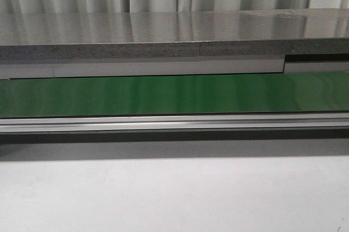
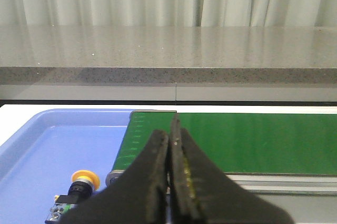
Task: Move button from left to right
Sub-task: 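Move the left gripper down toward the yellow push button in the blue tray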
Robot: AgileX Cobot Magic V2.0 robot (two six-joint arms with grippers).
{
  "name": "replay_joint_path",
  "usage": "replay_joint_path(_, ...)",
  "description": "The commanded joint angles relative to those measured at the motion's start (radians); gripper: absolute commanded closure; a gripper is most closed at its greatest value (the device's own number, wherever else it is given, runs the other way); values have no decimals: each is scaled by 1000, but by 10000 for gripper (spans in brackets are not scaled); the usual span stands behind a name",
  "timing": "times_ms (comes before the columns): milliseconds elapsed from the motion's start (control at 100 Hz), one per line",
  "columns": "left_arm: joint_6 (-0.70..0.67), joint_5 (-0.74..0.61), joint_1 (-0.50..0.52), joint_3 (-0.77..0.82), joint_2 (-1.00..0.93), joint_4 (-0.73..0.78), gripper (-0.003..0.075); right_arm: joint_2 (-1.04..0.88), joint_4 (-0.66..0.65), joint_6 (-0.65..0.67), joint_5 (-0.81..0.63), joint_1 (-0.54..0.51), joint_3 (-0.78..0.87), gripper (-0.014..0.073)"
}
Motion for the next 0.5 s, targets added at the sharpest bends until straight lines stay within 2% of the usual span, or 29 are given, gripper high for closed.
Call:
replay_joint_path(0,-5,-84,-8,60,-32,-6,741,-21,-11,0,-86,1,-15,661)
replay_joint_path(490,-5,-71,-8,30,-31,-4,741,-21,-11,0,-86,1,-15,661)
